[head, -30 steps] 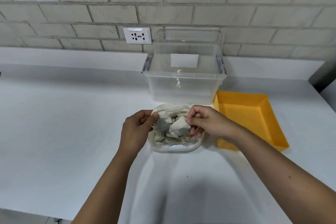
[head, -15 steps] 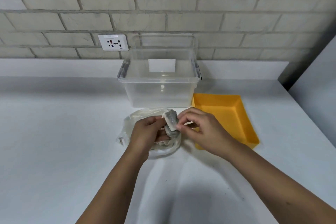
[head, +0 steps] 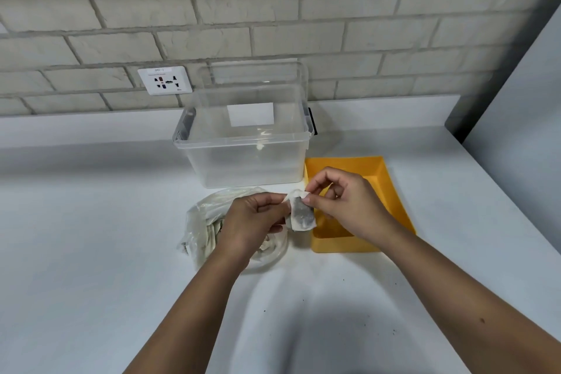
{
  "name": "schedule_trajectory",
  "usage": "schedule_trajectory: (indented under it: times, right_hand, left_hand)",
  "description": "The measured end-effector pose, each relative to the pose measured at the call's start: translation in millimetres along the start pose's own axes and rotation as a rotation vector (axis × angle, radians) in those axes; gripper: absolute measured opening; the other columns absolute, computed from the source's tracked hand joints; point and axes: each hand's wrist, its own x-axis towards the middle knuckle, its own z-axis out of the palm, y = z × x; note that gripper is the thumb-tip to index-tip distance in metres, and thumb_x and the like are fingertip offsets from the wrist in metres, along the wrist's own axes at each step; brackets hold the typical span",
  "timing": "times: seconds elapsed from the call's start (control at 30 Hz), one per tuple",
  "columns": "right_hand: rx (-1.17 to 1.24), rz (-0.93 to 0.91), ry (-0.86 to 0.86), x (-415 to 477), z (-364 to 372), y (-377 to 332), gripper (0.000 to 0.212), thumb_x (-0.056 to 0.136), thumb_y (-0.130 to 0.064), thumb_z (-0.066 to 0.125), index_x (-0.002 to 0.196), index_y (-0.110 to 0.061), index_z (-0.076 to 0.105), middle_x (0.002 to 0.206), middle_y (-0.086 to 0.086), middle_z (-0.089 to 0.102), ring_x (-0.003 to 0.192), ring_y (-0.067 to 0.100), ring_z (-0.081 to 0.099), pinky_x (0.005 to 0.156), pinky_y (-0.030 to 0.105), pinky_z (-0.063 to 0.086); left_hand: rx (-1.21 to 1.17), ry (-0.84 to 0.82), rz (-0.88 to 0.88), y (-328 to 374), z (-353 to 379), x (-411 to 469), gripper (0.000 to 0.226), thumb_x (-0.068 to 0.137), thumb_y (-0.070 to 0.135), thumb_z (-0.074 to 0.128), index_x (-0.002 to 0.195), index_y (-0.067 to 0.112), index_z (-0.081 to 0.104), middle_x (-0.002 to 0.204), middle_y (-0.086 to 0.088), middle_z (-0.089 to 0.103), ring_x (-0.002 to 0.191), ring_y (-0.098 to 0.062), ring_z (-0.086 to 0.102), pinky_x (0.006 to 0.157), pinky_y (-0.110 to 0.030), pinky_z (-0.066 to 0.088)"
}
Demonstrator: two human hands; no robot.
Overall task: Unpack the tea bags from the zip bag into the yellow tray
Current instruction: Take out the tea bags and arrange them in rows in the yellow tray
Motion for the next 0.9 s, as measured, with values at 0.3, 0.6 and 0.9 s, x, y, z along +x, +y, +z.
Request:
schedule_trajectory:
  times: [0.3, 0.6, 0.9]
  right_hand:
    - [0.226, 0.090, 0.016, 15.8, -31.9, 4.9, 0.012, 0.083, -0.006, 0.073, 0.094, -0.012, 0.072, 0.068, 0.002, 0.065, 0.053, 0.012, 0.056, 0.054, 0.023, 0.051]
    - [-0.077, 0.236, -0.090, 47.0, -49.6, 54.3, 0.007, 0.080, -0.015, 0.078, 0.086, -0.012, 0.076, 0.068, -0.003, 0.070, 0.060, 0.009, 0.061, 0.055, 0.023, 0.053]
    - [-0.295, 0.271, 0.062, 99.3, -10.5, 99.3, 0.005, 0.081, -0.019, 0.076, 0.081, -0.018, 0.072, 0.065, -0.007, 0.065, 0.056, 0.005, 0.057, 0.064, 0.023, 0.049]
  left_hand:
    - [0.063, 0.089, 0.009, 2.9, -3.2, 18.0, 0.007, 0.083, 0.019, 0.079, 0.089, 0.016, 0.080, 0.084, -0.011, 0.078, 0.077, -0.018, 0.069, 0.069, -0.027, 0.056]
    - [0.015, 0.060, 0.025, -1.3, -1.8, 34.6, 0.004, 0.086, 0.016, 0.075, 0.086, 0.018, 0.078, 0.082, -0.002, 0.078, 0.076, -0.011, 0.070, 0.073, -0.023, 0.058]
    - [0.010, -0.058, -0.072, -10.5, 19.3, 57.2, 0.012, 0.089, 0.015, 0.071, 0.095, 0.005, 0.075, 0.087, -0.011, 0.078, 0.087, -0.027, 0.076, 0.082, -0.041, 0.062]
